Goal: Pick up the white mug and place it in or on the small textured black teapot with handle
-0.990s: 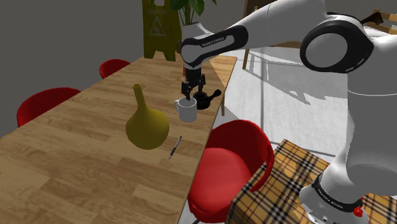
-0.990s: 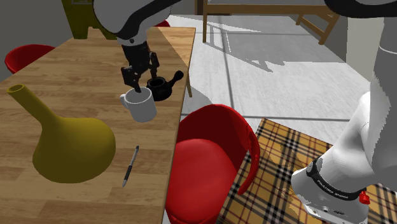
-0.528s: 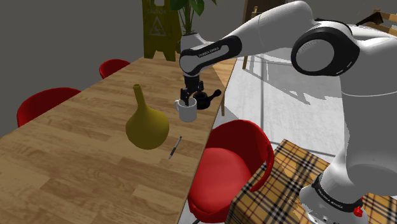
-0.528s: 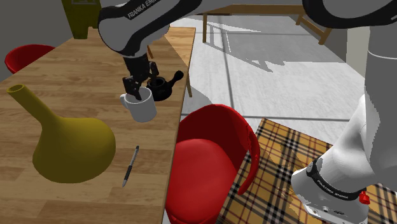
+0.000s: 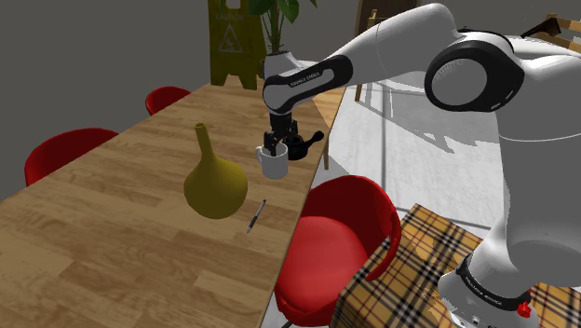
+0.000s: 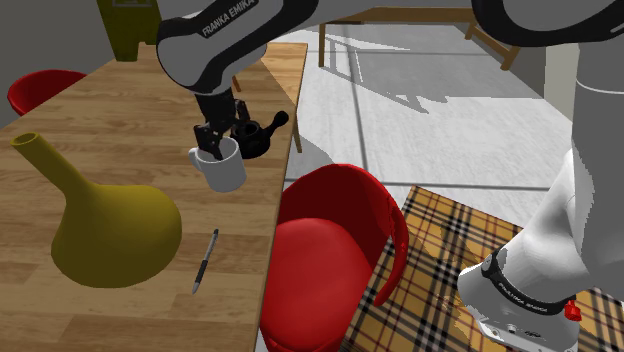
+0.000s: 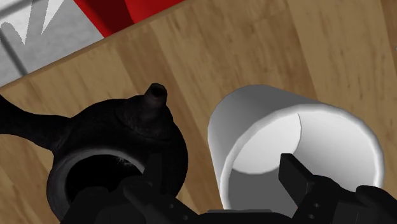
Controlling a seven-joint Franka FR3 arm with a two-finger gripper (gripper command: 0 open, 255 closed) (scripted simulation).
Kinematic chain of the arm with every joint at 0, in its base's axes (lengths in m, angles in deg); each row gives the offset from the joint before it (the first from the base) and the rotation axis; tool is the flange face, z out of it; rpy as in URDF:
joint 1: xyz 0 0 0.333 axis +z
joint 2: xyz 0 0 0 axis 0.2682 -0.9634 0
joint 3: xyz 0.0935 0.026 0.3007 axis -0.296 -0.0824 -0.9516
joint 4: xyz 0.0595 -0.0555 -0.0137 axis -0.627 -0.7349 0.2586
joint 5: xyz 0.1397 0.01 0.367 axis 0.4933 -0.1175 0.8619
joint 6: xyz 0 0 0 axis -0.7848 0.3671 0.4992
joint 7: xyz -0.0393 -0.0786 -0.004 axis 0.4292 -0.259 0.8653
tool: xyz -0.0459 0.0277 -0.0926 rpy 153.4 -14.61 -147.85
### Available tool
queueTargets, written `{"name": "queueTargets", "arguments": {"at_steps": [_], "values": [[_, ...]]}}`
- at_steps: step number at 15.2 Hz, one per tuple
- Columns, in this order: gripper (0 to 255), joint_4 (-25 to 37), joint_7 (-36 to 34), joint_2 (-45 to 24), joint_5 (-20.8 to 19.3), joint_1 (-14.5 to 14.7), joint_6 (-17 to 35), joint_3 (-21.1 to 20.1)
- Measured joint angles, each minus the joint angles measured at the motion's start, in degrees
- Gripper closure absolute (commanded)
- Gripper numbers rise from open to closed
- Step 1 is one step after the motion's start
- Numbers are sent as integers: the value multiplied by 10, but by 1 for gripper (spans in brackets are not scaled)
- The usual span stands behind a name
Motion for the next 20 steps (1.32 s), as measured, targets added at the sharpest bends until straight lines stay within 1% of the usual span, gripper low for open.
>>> {"name": "queueTargets", "arguments": {"at_steps": [1,11,20], "values": [[255,0,0,0,0,0,0,0],[255,0,0,-1,0,0,0,0],[255,32,1,19,1,-1,-52,0]]}}
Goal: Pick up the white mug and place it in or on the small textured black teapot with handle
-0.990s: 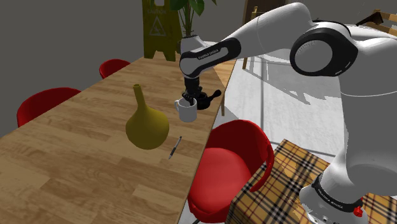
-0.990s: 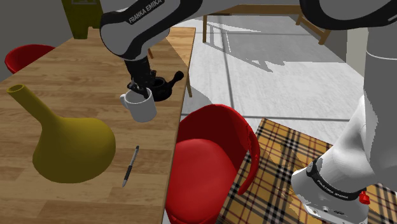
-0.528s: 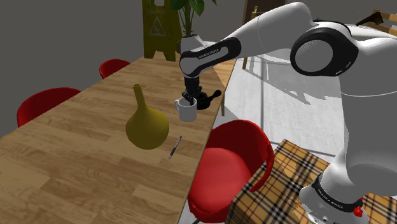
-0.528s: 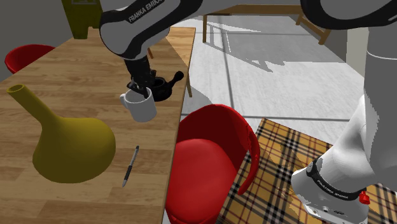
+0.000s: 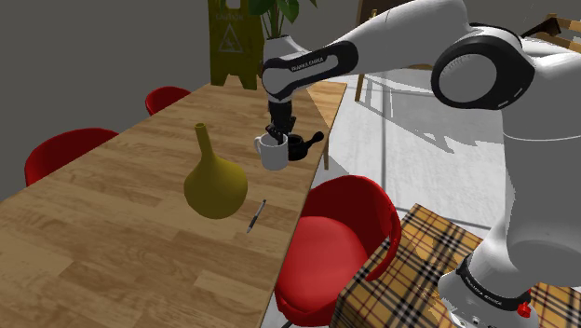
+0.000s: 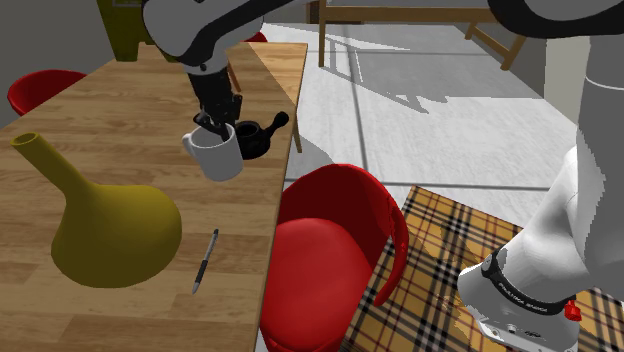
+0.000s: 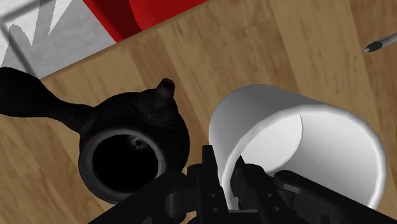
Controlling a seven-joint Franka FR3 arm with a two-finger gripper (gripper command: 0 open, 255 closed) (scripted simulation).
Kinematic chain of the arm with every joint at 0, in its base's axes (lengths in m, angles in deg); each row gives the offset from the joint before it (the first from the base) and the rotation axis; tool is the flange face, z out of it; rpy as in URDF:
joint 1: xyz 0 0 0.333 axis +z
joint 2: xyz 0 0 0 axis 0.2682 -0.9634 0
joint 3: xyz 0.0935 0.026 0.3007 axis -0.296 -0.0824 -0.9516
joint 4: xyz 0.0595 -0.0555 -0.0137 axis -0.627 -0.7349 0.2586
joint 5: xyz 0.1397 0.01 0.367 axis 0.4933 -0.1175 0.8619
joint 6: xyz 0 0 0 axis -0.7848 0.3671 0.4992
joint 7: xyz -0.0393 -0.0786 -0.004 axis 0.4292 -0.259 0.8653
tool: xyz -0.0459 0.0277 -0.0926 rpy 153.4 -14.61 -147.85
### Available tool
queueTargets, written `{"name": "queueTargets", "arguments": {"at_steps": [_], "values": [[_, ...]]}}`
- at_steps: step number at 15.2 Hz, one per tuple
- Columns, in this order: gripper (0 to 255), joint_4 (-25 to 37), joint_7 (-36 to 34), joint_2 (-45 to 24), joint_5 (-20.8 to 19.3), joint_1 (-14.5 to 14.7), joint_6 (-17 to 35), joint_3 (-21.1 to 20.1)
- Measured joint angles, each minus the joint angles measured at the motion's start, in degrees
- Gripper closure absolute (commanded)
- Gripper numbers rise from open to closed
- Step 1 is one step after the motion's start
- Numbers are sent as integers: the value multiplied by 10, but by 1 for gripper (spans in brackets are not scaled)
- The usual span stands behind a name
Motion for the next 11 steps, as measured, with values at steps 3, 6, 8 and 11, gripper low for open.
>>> {"name": "queueTargets", "arguments": {"at_steps": [3,6,8,11], "values": [[255,12,-1,7,0,1,-19,0],[255,28,0,12,0,0,-39,0],[255,38,0,15,0,0,-53,0],[255,58,-1,18,0,1,-75,-1]]}}
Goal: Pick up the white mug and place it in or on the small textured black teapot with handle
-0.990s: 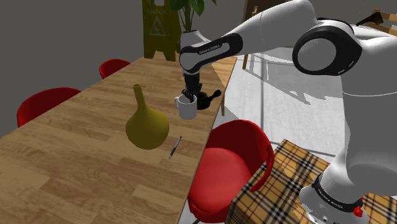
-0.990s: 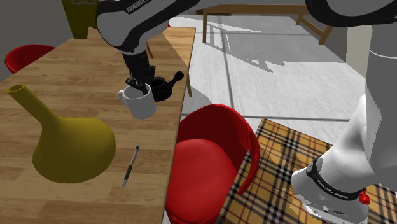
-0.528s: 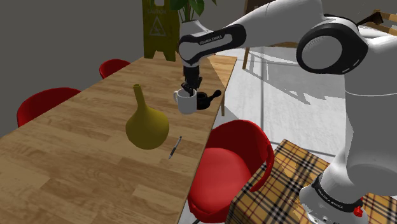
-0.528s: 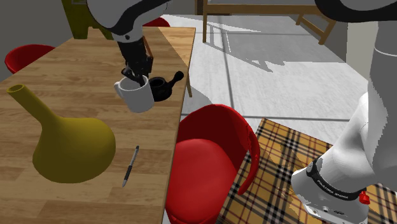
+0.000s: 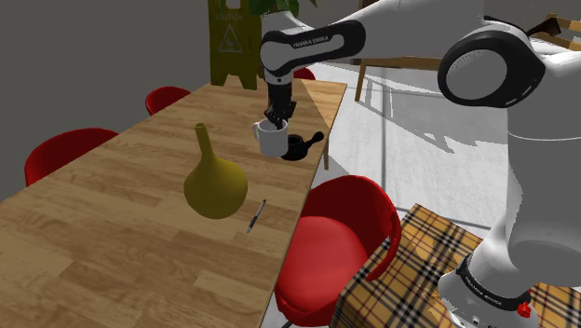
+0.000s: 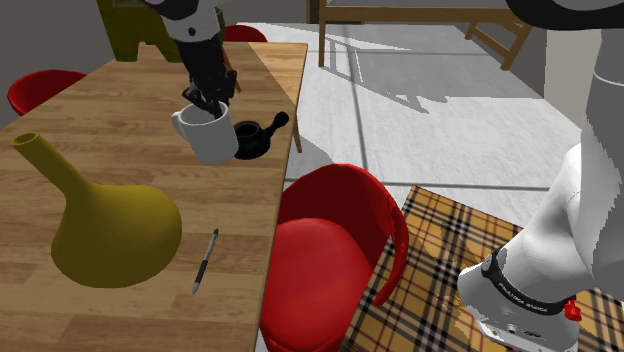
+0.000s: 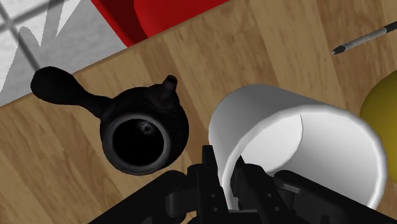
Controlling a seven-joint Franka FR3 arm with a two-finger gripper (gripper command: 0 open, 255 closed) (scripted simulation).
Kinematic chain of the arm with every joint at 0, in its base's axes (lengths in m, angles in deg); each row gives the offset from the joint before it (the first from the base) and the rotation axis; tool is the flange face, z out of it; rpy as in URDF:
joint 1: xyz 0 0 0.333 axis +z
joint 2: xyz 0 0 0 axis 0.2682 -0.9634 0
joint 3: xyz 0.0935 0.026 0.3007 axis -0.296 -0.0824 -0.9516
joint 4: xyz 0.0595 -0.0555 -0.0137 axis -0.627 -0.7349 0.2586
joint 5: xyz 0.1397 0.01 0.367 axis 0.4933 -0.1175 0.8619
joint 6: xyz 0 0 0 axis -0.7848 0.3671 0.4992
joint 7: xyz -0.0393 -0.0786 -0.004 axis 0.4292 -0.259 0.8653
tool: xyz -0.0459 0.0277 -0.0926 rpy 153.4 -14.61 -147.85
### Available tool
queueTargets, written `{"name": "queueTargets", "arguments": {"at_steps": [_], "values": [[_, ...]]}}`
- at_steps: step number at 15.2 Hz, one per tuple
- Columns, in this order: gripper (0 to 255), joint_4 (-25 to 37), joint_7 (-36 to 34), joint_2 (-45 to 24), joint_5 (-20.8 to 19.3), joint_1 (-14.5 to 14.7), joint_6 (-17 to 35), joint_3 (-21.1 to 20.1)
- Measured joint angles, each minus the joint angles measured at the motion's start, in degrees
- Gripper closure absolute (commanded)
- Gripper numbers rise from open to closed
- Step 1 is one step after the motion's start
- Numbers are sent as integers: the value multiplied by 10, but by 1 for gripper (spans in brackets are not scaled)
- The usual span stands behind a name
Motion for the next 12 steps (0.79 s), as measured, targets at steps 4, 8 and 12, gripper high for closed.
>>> {"name": "queueTargets", "arguments": {"at_steps": [4,8,12], "values": [[255,30,1,0,0,0,-30,0],[255,60,1,2,0,0,-61,0],[255,97,1,-4,0,0,-93,0]]}}
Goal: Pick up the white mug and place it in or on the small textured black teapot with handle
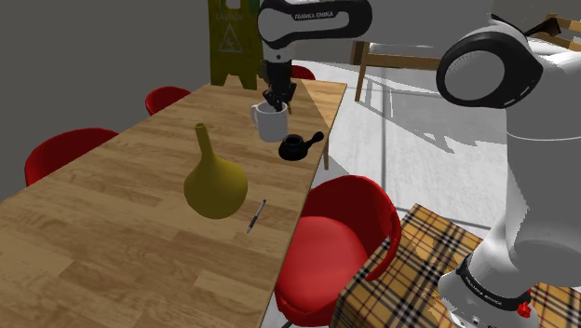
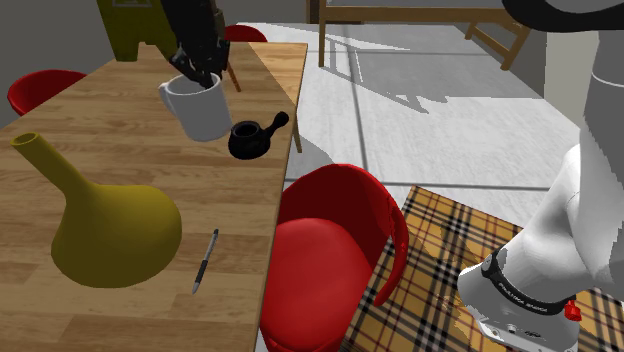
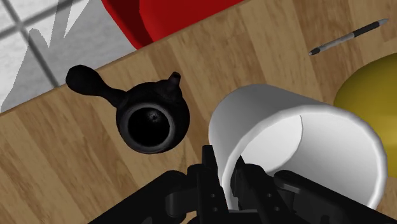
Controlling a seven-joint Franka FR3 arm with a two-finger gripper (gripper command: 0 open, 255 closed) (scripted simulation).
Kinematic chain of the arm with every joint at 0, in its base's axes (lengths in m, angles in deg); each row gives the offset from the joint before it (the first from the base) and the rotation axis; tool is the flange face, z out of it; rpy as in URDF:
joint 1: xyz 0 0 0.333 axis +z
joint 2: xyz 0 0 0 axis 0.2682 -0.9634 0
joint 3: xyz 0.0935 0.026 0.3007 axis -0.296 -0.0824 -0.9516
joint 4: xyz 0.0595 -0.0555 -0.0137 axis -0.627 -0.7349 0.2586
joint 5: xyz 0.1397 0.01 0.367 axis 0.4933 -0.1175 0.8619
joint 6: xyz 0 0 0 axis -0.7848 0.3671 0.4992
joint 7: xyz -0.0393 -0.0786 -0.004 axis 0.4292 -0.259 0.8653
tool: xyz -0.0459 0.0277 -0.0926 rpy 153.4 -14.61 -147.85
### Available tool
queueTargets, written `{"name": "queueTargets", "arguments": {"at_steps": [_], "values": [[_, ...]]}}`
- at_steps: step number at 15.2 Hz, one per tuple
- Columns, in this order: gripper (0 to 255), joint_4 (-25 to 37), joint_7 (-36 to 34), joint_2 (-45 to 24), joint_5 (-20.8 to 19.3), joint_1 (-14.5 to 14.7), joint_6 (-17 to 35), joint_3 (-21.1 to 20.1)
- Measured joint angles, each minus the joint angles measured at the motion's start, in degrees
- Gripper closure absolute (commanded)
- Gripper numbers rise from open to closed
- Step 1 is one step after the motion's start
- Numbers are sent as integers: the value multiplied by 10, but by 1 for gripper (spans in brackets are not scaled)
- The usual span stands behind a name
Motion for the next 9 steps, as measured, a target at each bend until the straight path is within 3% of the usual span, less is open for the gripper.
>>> {"name": "queueTargets", "arguments": {"at_steps": [3,8,9], "values": [[255,24,13,-5,1,-9,-19,3],[255,67,70,-24,7,-53,-43,18],[255,101,80,-43,8,-61,-58,21]]}}
